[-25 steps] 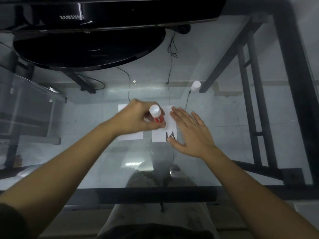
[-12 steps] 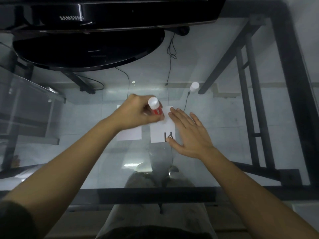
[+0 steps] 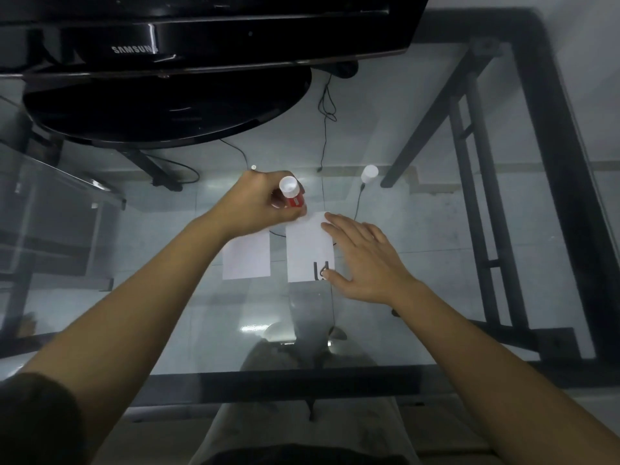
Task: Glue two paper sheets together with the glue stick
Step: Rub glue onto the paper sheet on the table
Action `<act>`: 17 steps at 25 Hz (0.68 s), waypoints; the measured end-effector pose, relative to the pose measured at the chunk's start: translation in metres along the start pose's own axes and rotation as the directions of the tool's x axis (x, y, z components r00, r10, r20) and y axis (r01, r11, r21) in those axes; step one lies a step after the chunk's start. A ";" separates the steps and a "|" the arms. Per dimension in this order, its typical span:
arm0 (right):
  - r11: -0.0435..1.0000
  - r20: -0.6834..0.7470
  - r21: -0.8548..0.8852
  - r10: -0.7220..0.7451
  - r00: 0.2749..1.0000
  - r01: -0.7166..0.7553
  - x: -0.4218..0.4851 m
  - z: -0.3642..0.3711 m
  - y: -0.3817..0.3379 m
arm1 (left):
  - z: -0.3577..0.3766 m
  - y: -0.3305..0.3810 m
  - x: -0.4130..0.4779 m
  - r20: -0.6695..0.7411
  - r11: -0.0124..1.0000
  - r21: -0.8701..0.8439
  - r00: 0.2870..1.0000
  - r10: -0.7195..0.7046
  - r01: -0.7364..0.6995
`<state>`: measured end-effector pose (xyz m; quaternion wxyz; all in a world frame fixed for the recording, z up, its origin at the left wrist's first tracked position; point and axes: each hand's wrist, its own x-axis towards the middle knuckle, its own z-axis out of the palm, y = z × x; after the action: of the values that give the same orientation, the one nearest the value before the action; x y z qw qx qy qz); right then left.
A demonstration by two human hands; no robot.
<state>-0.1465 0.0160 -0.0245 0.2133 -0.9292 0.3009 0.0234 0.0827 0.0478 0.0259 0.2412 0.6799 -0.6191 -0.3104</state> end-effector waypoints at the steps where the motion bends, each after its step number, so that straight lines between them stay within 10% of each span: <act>1: 1.000 0.003 0.010 0.000 1.000 0.000 0.000 0.000 0.000 | 0.002 0.002 -0.005 0.006 0.999 -0.035 1.000 0.006 -0.006; 7: 1.000 0.035 0.031 -0.003 0.999 0.002 -0.001 0.003 0.000 | 0.026 0.010 -0.041 0.190 0.994 -0.072 0.977 0.095 -0.083; 17: 0.986 0.037 0.138 0.093 0.995 -0.098 -0.002 0.002 -0.002 | 0.013 0.008 -0.012 0.052 0.996 -0.088 0.998 0.029 -0.024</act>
<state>-0.1468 0.0196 -0.0256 0.2810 -0.8960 0.3427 0.0269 0.0673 0.0594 0.0239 0.2583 0.6519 -0.6200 -0.3521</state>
